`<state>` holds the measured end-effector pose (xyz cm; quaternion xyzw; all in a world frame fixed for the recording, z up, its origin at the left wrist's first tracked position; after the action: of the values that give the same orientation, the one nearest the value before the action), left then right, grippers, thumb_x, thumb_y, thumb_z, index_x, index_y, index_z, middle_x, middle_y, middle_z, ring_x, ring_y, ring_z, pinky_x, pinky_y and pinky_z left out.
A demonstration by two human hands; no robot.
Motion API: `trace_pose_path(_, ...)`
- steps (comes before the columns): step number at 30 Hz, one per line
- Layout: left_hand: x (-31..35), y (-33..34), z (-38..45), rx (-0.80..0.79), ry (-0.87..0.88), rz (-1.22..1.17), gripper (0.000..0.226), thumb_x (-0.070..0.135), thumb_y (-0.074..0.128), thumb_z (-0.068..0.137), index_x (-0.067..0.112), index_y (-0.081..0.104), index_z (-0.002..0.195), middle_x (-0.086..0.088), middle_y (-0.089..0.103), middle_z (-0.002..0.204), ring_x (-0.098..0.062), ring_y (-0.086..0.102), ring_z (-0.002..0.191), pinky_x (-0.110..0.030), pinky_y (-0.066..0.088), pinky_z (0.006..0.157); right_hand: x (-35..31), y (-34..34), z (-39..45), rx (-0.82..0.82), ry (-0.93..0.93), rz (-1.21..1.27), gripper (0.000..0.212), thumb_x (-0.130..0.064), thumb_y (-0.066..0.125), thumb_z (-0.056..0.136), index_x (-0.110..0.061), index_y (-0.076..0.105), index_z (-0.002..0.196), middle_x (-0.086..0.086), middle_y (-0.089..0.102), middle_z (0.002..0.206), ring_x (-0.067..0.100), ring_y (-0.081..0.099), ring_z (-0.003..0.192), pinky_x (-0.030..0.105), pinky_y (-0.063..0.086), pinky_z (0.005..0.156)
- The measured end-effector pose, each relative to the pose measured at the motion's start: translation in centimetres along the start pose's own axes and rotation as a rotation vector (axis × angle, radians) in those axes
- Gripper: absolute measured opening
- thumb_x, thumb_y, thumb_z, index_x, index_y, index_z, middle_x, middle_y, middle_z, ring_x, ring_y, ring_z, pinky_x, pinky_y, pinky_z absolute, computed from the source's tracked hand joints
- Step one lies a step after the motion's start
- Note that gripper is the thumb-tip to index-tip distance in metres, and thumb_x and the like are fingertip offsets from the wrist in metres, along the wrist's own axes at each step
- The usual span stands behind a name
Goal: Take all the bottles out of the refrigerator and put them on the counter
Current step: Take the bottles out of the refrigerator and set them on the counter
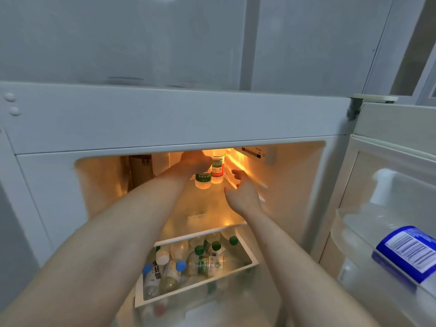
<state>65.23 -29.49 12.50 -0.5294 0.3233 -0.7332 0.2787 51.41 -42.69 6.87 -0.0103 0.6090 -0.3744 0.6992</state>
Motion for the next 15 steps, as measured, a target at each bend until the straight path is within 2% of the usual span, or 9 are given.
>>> trace_pose_path(3,-1.4,1.7,2.2,0.001,-0.051,-0.049,0.025,0.025,0.067,0.096,0.016,0.046,0.108,-0.007,0.058,0.112,-0.023,0.06,0.102,-0.031,0.05,0.082,0.7,0.0,1.3,0.0,0.003,-0.009,0.064,-0.011,0.069,0.088,-0.028,0.045,0.146,-0.001,0.051,0.149,0.026,0.05,0.135,0.045,0.051,0.105)
trace_pose_path(6,-2.0,2.8,3.8,0.012,-0.057,-0.099,0.033,0.022,0.071,0.093,0.016,0.049,0.117,-0.005,0.054,0.109,-0.025,0.06,0.109,-0.034,0.053,0.089,1.4,0.1,2.2,-0.008,0.002,-0.044,0.065,-0.014,0.069,0.089,-0.027,0.043,0.148,0.0,0.049,0.151,0.027,0.049,0.137,0.045,0.05,0.106)
trace_pose_path(9,-1.4,3.7,5.3,0.027,0.008,-0.082,0.027,0.028,0.07,0.093,0.018,0.056,0.113,-0.004,0.064,0.11,-0.023,0.063,0.097,-0.032,0.054,0.08,2.3,0.3,3.2,-0.013,0.007,-0.086,0.07,-0.013,0.068,0.089,-0.026,0.04,0.151,0.0,0.046,0.154,0.027,0.046,0.14,0.041,0.05,0.106)
trace_pose_path(11,-1.8,4.5,6.2,0.047,0.004,-0.102,0.037,0.033,0.073,0.089,0.019,0.055,0.119,-0.005,0.065,0.116,-0.024,0.064,0.097,-0.033,0.053,0.075,2.6,0.5,3.9,-0.016,-0.003,-0.12,0.072,-0.011,0.068,0.089,-0.025,0.038,0.152,0.0,0.046,0.154,0.027,0.047,0.139,0.035,0.05,0.099)
trace_pose_path(13,-2.8,5.4,6.2,0.078,-0.064,-0.188,0.064,0.033,0.079,0.084,0.017,0.043,0.135,-0.008,0.059,0.13,-0.03,0.062,0.115,-0.041,0.055,0.089,2.9,0.6,4.4,-0.019,-0.01,-0.151,0.073,-0.011,0.068,0.089,-0.026,0.036,0.154,0.001,0.046,0.155,0.028,0.048,0.138,0.032,0.051,0.096)
trace_pose_path(15,-3.8,6.4,6.0,0.096,-0.121,-0.236,0.078,0.033,0.081,0.083,0.013,0.034,0.141,-0.01,0.053,0.139,-0.034,0.058,0.124,-0.045,0.053,0.1,3.3,0.7,5.0,-0.02,-0.007,-0.18,0.074,-0.011,0.068,0.089,-0.026,0.035,0.154,0.001,0.045,0.155,0.028,0.047,0.139,0.034,0.05,0.099)
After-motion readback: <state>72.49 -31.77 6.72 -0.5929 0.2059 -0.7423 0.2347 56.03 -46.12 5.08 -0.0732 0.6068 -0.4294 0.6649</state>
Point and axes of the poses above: each hand's wrist, its own z-axis towards the middle knuckle, its own y-axis out of the palm, x = y × z, the point moved 9 cm from there along z, towards the middle knuckle
